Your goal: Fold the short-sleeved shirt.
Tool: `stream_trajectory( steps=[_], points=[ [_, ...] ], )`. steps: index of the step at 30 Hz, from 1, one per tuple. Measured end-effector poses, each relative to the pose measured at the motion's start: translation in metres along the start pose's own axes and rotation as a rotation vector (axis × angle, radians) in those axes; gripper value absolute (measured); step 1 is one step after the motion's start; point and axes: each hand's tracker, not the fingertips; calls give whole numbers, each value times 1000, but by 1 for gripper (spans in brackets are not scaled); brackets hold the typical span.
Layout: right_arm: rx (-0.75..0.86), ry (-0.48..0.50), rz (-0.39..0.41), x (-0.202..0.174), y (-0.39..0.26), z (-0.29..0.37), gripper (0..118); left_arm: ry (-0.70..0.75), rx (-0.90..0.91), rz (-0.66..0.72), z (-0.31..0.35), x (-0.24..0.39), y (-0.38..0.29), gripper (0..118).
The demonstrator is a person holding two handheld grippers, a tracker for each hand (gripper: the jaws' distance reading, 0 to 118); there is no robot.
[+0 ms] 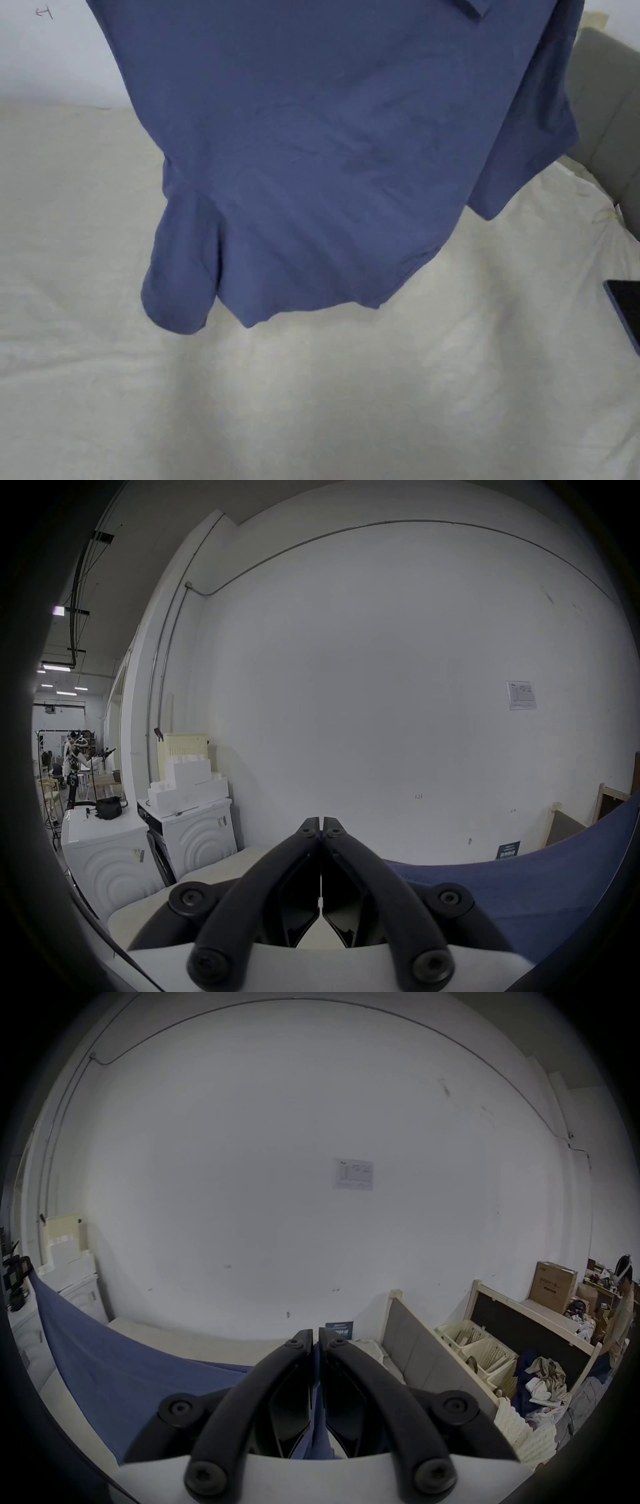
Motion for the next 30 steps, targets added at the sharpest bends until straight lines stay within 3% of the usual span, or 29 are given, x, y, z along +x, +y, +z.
stream_trajectory(
  steps=[14,18,30],
  points=[
    [1,-92,-31,10,-13,-99,3,-34,-46,-44,-101,82,-68,0],
    [-92,-92,-12,13,-58,-121,3,-60,-151,-55,-113,95,-121,0],
    [-427,-90,-70,23,-261,-149,3,-119,-535,-130,-78,108,-332,0]
  ],
)
